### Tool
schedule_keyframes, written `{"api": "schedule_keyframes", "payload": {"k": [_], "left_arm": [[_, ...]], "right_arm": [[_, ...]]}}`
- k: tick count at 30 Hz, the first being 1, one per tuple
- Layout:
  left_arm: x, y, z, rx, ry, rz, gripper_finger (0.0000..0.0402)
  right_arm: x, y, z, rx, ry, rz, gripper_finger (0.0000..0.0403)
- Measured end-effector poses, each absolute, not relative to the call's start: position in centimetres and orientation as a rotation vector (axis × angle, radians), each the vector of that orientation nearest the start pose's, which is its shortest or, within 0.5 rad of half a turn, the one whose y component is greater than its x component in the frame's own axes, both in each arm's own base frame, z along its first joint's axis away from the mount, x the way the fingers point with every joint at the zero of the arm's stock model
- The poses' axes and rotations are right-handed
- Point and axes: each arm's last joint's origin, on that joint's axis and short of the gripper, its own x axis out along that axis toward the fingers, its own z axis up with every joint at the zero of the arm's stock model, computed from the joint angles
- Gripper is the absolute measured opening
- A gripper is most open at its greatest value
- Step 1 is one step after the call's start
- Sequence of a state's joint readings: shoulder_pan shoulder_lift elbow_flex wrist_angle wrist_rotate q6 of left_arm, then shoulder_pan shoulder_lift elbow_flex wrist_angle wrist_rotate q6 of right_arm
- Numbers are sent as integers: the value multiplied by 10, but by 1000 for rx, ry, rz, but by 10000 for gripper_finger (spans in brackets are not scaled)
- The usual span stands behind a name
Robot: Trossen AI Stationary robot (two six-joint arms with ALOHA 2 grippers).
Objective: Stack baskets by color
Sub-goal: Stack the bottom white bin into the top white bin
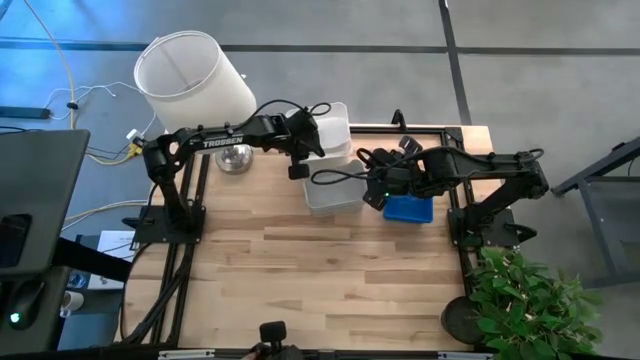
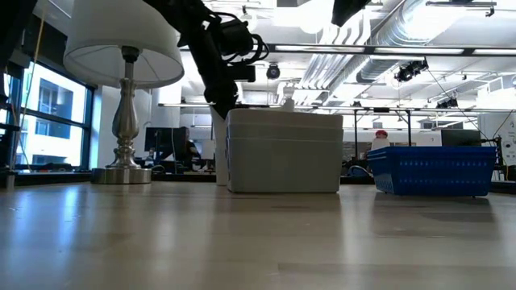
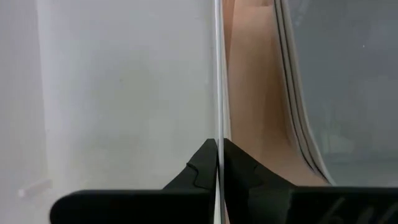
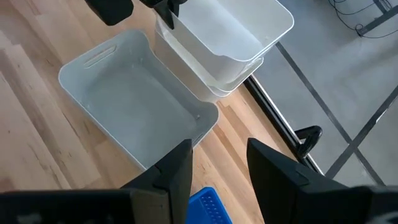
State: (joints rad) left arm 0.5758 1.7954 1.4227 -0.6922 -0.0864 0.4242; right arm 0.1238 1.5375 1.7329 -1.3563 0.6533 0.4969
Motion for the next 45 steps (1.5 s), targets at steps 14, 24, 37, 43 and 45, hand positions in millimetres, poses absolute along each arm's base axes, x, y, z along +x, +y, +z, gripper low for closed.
{"api": "schedule_keyframes", "payload": {"k": [14, 24, 37, 43, 45], "left_arm": [[307, 216, 243, 114, 1146, 331, 0], [304, 216, 241, 19, 1134, 265, 0], [303, 214, 241, 101, 1201, 316, 1], [303, 214, 241, 102, 1198, 308, 6], [303, 214, 240, 119, 1201, 296, 16]], "right_arm": [[276, 17, 390, 0, 932, -706, 138], [276, 17, 390, 3, 931, -707, 138], [277, 17, 390, 8, 934, -700, 138], [277, 17, 390, 10, 935, -698, 138], [277, 17, 390, 10, 935, -699, 138]]}}
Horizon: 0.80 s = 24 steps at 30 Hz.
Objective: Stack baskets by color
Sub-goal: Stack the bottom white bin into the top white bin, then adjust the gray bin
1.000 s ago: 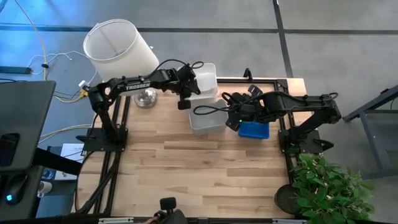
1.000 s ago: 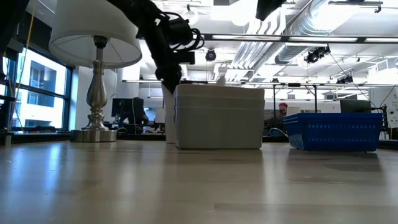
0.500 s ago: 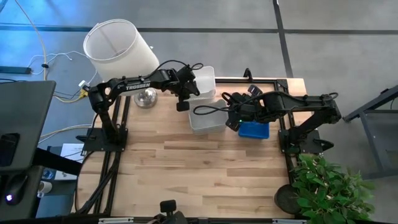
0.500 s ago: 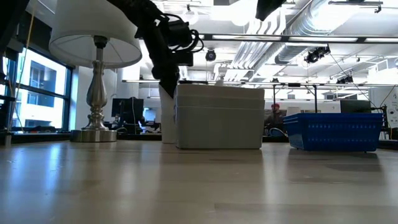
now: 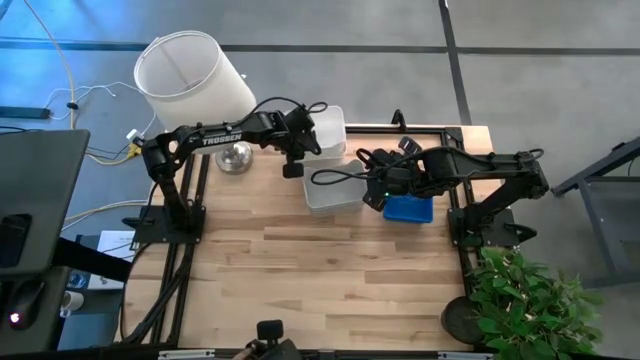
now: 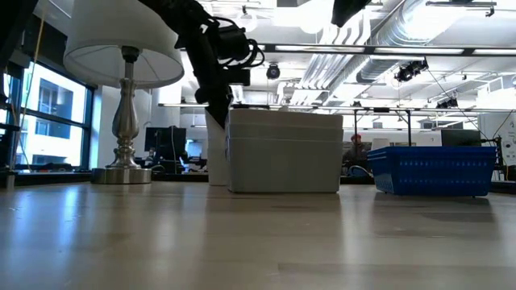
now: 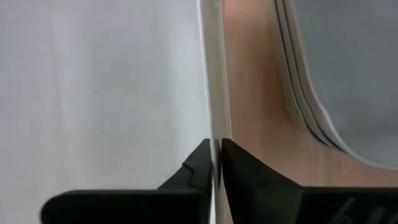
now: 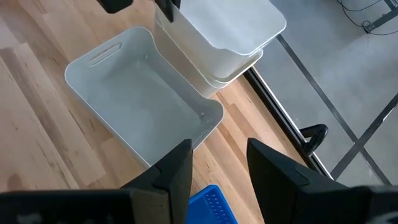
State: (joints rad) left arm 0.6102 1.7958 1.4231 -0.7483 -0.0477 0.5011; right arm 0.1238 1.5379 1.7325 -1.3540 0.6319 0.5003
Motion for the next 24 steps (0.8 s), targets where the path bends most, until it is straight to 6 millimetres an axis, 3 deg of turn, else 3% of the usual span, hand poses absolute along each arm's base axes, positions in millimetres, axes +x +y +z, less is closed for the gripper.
{"api": "schedule_keyframes", "payload": {"k": [14, 24], "left_arm": [[304, 214, 241, 140, 1199, 308, 105], [306, 210, 269, 124, 1215, 337, 108]], "right_arm": [[277, 17, 390, 8, 936, -697, 138], [277, 18, 389, 71, 943, -676, 138]]}}
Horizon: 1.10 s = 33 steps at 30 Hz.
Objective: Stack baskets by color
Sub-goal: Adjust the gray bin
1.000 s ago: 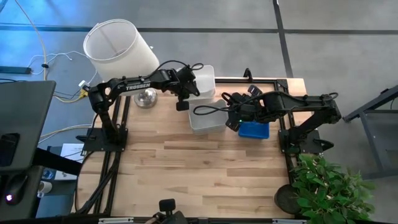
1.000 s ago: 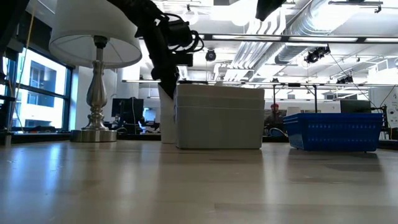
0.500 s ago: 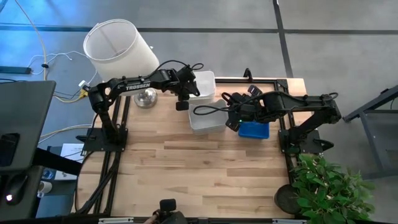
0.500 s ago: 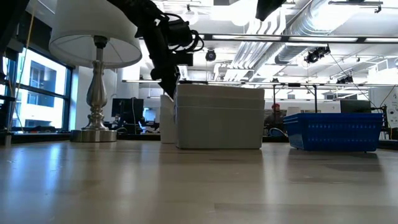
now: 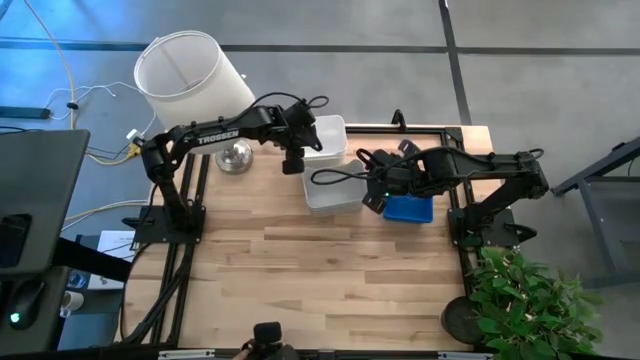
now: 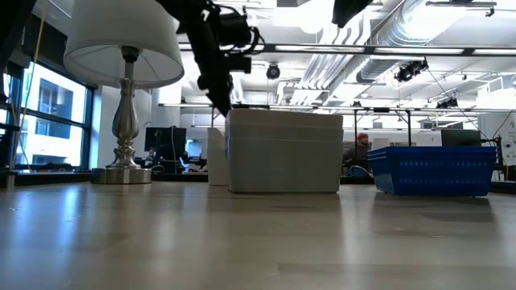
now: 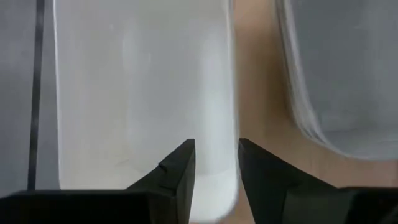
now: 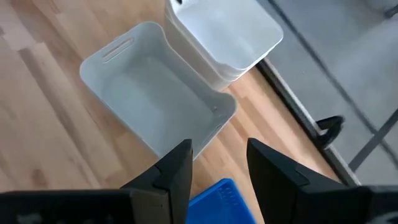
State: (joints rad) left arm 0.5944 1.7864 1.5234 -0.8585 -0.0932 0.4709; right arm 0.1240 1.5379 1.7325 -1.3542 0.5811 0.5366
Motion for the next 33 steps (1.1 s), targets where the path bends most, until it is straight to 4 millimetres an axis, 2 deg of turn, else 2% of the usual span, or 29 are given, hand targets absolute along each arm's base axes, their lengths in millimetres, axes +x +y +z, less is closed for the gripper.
{"api": "schedule_keyframes", "payload": {"k": [6, 10, 17, 22, 26, 33], "left_arm": [[302, 195, 287, 123, 1180, 287, 106], [296, 185, 297, 51, 1147, 233, 106], [293, 161, 306, -7, 1143, 116, 104], [292, 148, 305, -46, 1160, 25, 102], [289, 138, 291, -58, 1174, -17, 101], [273, 117, 271, -67, 1184, -34, 101]], "right_arm": [[276, 18, 387, 105, 962, -691, 138], [277, 14, 383, 136, 1003, -707, 138], [290, -1, 365, 158, 1117, -743, 138], [298, -15, 350, 173, 1220, -778, 138], [304, -25, 341, 192, 1280, -790, 138], [310, -38, 322, 197, 1370, -810, 138]]}}
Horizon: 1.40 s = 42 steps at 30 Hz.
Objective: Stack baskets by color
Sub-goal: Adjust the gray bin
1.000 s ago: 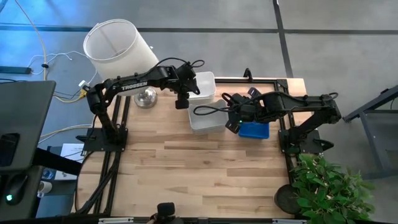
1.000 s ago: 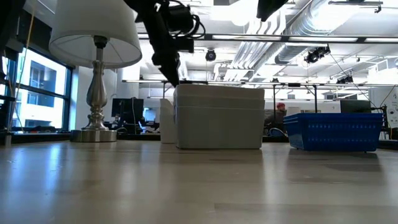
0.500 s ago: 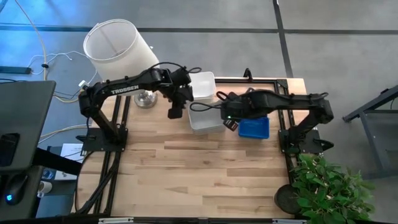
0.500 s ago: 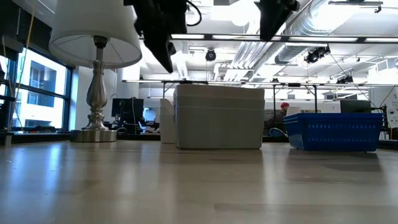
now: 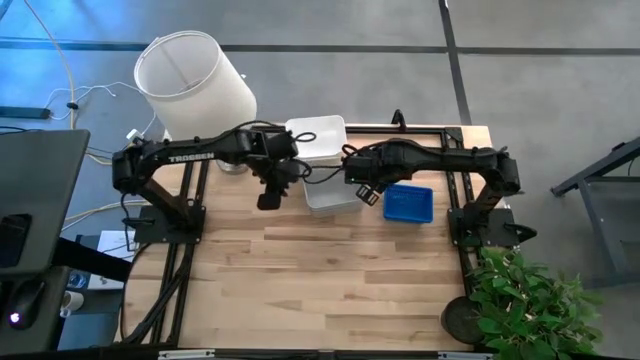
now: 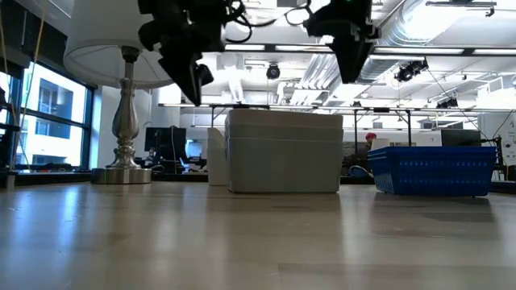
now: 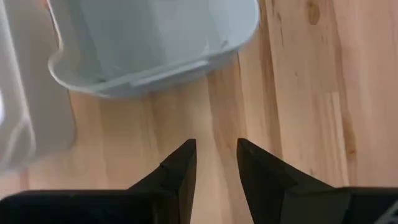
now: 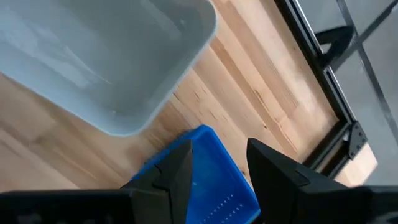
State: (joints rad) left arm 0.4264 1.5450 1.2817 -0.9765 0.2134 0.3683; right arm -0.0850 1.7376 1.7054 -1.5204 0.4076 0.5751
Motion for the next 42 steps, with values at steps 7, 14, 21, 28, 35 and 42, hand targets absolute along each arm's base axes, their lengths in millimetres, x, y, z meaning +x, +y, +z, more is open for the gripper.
{"api": "schedule_keyframes", "payload": {"k": [7, 14, 21, 28, 35, 42], "left_arm": [[255, 101, 270, -94, 1135, 11, 101], [240, 86, 275, -112, 1109, 38, 101], [224, 74, 267, -117, 1105, 91, 101], [215, 66, 252, -161, 1080, 111, 101], [216, 59, 241, -164, 1069, 98, 101], [218, 56, 233, -151, 1047, 86, 101]], "right_arm": [[306, -43, 300, 184, 1445, -838, 138], [305, -45, 280, 179, 1475, -845, 138], [303, -51, 260, 192, 1483, -865, 138], [303, -59, 246, 242, 1464, -868, 138], [305, -61, 233, 290, 1435, -841, 138], [313, -60, 224, 369, 1366, -764, 138]]}}
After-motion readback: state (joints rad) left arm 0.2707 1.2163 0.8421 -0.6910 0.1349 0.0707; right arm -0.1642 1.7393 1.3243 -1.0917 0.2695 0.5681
